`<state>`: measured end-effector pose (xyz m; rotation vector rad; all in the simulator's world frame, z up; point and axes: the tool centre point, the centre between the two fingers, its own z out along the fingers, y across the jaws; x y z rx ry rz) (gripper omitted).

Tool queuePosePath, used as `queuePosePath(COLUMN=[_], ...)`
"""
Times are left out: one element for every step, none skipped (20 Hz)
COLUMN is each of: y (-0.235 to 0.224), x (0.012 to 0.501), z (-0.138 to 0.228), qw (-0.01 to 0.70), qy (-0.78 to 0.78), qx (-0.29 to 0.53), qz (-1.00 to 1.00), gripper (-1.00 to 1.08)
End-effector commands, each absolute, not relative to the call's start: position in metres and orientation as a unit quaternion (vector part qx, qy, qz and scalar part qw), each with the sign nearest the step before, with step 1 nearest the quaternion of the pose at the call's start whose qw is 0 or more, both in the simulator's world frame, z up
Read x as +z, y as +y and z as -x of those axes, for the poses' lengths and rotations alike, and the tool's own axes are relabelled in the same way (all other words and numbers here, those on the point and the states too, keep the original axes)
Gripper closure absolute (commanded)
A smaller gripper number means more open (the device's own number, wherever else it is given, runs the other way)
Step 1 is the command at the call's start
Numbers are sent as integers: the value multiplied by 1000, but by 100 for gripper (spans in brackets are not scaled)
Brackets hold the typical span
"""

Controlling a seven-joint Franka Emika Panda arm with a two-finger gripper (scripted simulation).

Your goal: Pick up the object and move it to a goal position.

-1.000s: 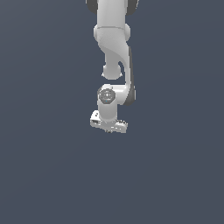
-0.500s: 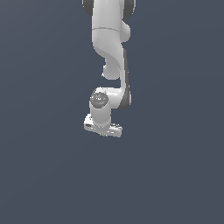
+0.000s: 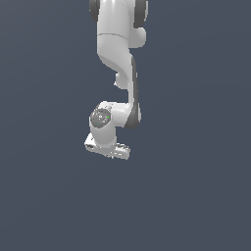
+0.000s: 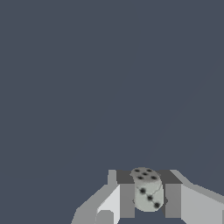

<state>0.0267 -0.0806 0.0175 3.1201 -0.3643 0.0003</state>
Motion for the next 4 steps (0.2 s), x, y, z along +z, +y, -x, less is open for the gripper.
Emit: queuePosePath(y=[-83, -84, -84, -84], x=[18, 18, 18, 18], z=[-30, -31, -31, -31], qw=[0, 0, 0, 0], qy=[-115, -115, -115, -115], qx=[0, 0, 0, 0], qz=[-993, -993, -993, -993], gripper=[108, 108, 108, 108])
